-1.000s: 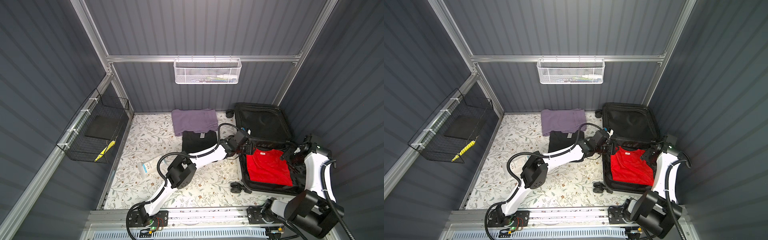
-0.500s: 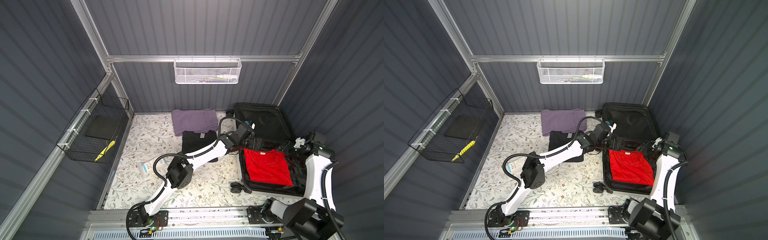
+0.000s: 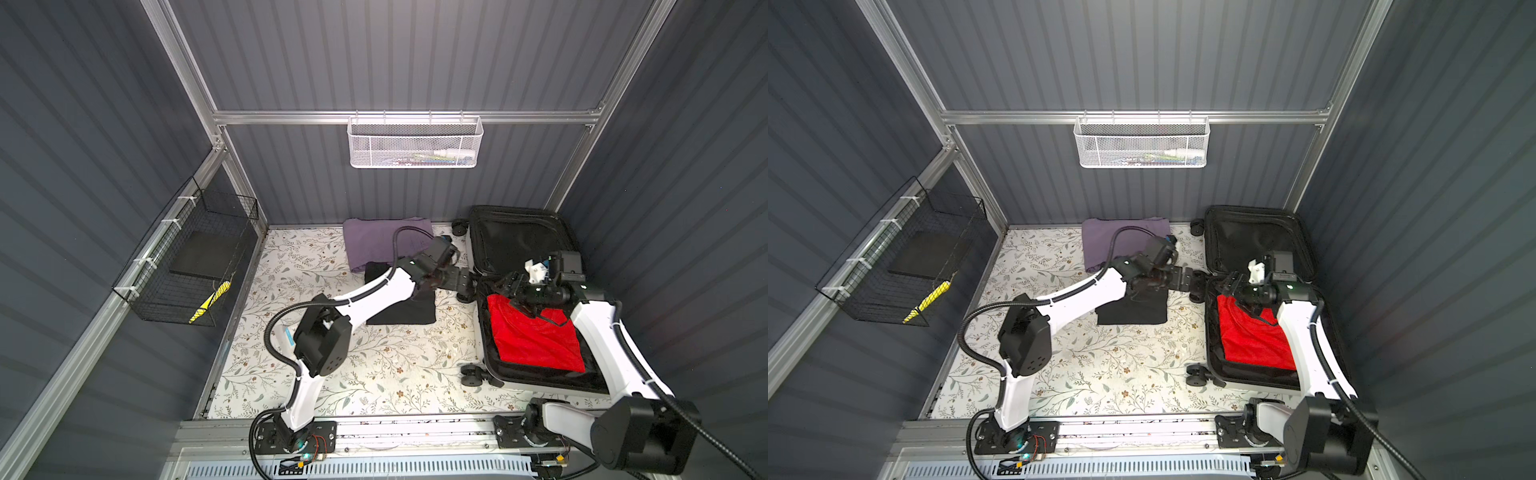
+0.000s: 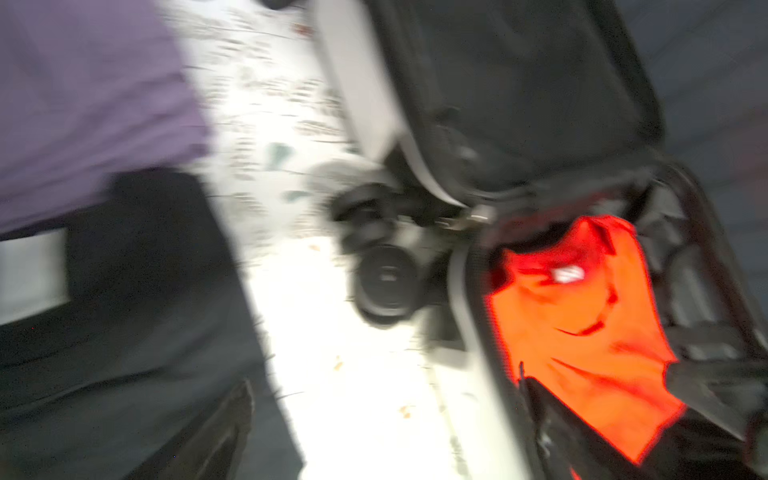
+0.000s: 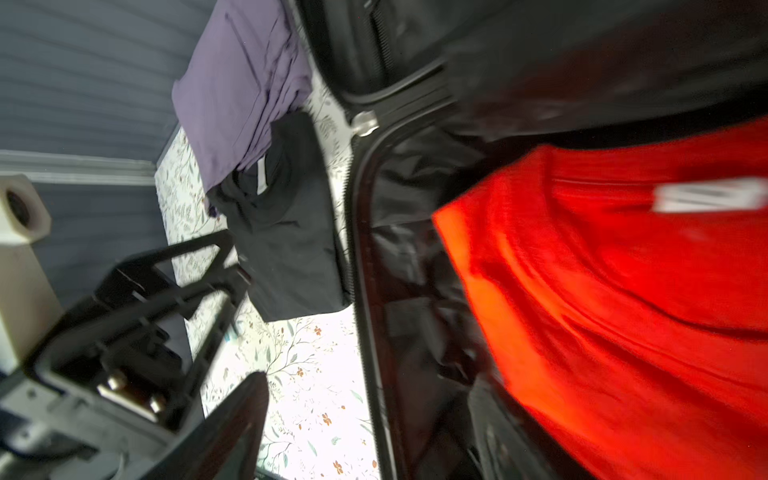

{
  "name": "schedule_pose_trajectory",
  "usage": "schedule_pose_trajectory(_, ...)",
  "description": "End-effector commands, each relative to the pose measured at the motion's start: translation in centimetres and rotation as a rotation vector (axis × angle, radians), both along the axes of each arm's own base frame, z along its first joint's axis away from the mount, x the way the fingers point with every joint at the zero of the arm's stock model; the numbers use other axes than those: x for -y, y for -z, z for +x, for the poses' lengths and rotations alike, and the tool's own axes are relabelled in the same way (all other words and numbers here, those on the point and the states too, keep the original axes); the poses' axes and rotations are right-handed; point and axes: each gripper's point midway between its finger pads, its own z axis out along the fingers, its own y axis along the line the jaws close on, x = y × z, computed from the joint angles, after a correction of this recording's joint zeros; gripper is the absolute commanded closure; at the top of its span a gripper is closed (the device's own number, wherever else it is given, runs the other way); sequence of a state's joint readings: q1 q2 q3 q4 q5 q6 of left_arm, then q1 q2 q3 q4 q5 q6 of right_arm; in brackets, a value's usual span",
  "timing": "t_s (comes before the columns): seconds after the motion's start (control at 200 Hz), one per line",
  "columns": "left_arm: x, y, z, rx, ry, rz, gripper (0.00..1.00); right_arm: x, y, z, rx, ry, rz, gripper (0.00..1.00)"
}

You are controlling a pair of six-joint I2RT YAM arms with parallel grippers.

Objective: Pack the luggage
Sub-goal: 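Lower the red T-shirt into the suitcase and open both grippers, then move the left gripper to the black T-shirt while the right gripper withdraws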

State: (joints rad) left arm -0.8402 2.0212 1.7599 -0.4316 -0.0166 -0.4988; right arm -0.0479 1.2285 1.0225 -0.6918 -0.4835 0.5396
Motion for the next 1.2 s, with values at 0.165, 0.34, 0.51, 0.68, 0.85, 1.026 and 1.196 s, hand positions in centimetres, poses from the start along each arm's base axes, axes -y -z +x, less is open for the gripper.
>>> schedule_pose_trajectory(0.165, -11.6, 0.7, 2.0, -0.014, -0.191, 0.076, 0.00, -3.9, 2.1, 3.2, -0.010, -0.056, 0.019, 0.20)
schedule_pose_trajectory(0.34, -16.2, 1.8, 1.5, -0.026, -0.245, 0.123, 0.00, -5.8, 3.1, 4.3, -0.029, -0.092, 0.028, 0.20)
schedule_pose_trajectory(0.51, -18.9, 2.0, 1.2, -0.033, -0.280, 0.139, 0.00, -8.0, 3.1, 4.7, -0.029, -0.142, 0.020, 0.21)
schedule_pose_trajectory(0.68, -21.1, 2.4, 1.1, -0.044, -0.316, 0.145, 0.00, -9.7, 3.3, 4.6, -0.032, -0.174, 0.010, 0.21)
schedule_pose_trajectory(0.85, -22.6, 2.7, 1.1, -0.057, -0.336, 0.151, 0.00, -11.3, 3.5, 4.3, -0.035, -0.208, -0.004, 0.21)
schedule_pose_trajectory(1.026, -23.7, 3.4, 1.1, -0.074, -0.352, 0.152, 0.00, -12.5, 3.9, 3.3, -0.043, -0.244, -0.025, 0.22)
schedule_pose_trajectory(1.196, -24.0, 4.3, 0.9, -0.098, -0.352, 0.157, 0.00, -12.3, 3.0, 2.3, -0.027, -0.257, -0.060, 0.21)
